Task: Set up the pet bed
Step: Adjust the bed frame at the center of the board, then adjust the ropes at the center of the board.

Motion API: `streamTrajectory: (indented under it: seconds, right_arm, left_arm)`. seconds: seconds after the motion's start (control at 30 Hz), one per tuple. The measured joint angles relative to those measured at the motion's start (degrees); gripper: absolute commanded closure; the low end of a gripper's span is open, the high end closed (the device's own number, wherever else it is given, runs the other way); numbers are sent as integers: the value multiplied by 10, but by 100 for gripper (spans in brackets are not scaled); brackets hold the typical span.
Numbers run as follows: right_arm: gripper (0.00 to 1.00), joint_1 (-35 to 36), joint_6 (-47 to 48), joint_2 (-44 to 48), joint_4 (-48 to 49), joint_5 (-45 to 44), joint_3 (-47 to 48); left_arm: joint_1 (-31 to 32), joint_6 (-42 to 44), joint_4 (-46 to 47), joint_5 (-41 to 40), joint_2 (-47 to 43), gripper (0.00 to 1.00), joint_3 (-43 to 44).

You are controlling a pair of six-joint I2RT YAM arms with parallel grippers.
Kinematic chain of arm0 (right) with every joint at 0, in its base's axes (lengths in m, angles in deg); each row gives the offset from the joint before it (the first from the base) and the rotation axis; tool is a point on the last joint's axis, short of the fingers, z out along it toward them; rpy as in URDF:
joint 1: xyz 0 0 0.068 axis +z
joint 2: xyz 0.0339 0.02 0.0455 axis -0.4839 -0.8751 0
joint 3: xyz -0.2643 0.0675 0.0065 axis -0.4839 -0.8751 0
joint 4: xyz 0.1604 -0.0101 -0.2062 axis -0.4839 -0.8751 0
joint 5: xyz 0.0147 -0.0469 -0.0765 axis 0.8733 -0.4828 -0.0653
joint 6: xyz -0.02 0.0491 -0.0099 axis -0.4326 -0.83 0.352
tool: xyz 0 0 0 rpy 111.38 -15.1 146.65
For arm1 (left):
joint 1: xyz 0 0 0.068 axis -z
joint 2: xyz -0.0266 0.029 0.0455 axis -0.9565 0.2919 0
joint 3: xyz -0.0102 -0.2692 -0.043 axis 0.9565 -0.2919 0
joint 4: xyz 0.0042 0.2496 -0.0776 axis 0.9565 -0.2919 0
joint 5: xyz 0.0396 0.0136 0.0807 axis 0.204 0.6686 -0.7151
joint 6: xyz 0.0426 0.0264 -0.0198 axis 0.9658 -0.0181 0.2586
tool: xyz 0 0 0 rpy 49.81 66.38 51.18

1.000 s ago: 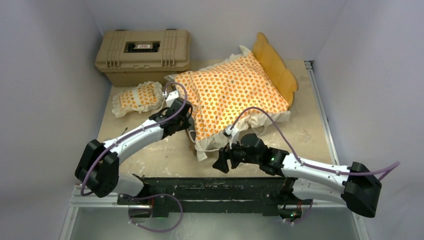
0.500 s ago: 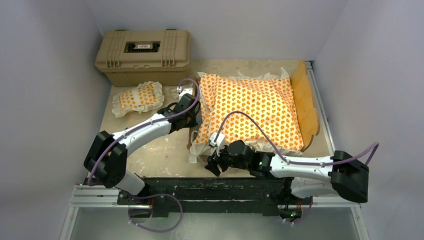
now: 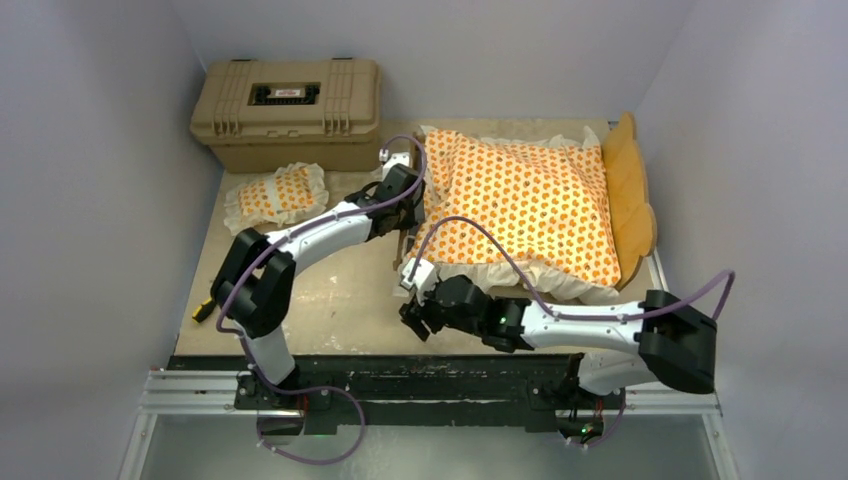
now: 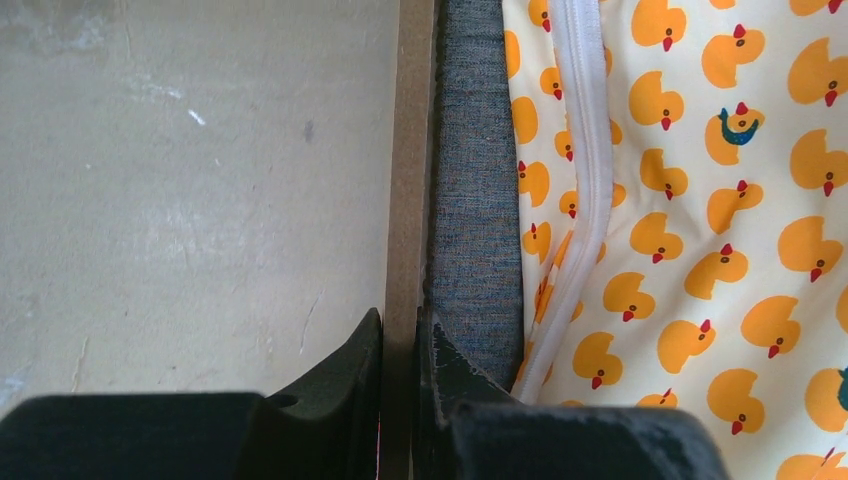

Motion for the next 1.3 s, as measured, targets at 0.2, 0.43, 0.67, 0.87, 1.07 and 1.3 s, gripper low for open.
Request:
streamTrajectory:
  seconds: [0.2, 0.43, 0.67, 0.87, 1.07, 1.3]
  right_arm:
    - [38, 0, 14, -83, -30, -68, 53]
    - [38, 0, 21, -158, -89, -132, 99]
    - [39, -28, 36, -196, -112, -140, 115]
    - [38, -77, 55, -227, -113, -105, 141]
    - [44, -118, 62, -257, -122, -39, 176]
    - [64, -122, 46, -292, -134, 24, 210]
  left_arm:
    - [0, 28, 7, -8, 33, 100, 35]
    - [-3, 65, 22, -12, 60, 100, 63]
    - [-5, 91, 40, -10, 82, 100, 82]
    - [-8, 105, 52, -2, 96, 100, 95]
    - [-10, 111, 58, 3, 101, 100, 100]
    - [-12, 120, 69, 9, 105, 100, 101]
